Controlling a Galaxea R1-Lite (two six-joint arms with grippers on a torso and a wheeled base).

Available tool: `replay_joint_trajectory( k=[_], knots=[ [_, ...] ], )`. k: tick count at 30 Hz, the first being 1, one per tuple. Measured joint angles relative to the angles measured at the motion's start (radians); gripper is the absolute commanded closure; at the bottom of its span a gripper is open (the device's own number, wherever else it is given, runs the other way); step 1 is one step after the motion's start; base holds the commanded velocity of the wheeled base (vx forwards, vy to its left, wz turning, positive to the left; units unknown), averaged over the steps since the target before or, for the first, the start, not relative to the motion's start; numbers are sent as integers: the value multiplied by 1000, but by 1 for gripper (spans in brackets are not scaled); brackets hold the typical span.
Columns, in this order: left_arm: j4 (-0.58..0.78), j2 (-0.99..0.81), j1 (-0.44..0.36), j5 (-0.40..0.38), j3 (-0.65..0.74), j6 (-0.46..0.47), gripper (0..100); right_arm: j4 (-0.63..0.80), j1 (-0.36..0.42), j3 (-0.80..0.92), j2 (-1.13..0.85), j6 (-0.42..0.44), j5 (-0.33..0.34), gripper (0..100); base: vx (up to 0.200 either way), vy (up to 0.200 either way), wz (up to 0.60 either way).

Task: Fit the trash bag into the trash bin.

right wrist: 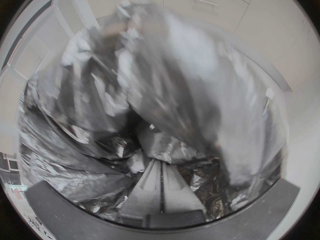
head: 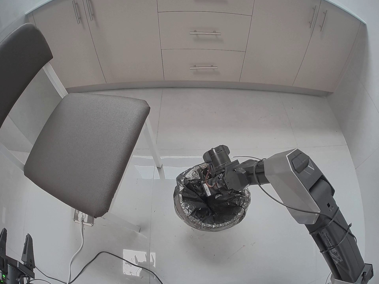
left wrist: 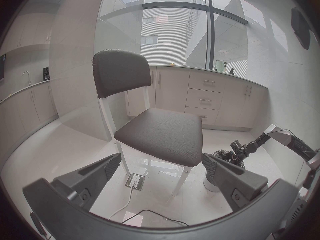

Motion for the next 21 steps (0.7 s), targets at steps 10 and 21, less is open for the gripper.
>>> replay_joint_trajectory(
  k=[10, 21],
  knots=[
    [23, 0, -1, -213, 0, 42, 0, 93, 55, 0, -177, -1, -1, 100, 0, 0, 0],
    [51, 1, -1, -301, 0, 53, 0, 470, 64, 0, -500, -17, -1, 100, 0, 0, 0]
  ],
)
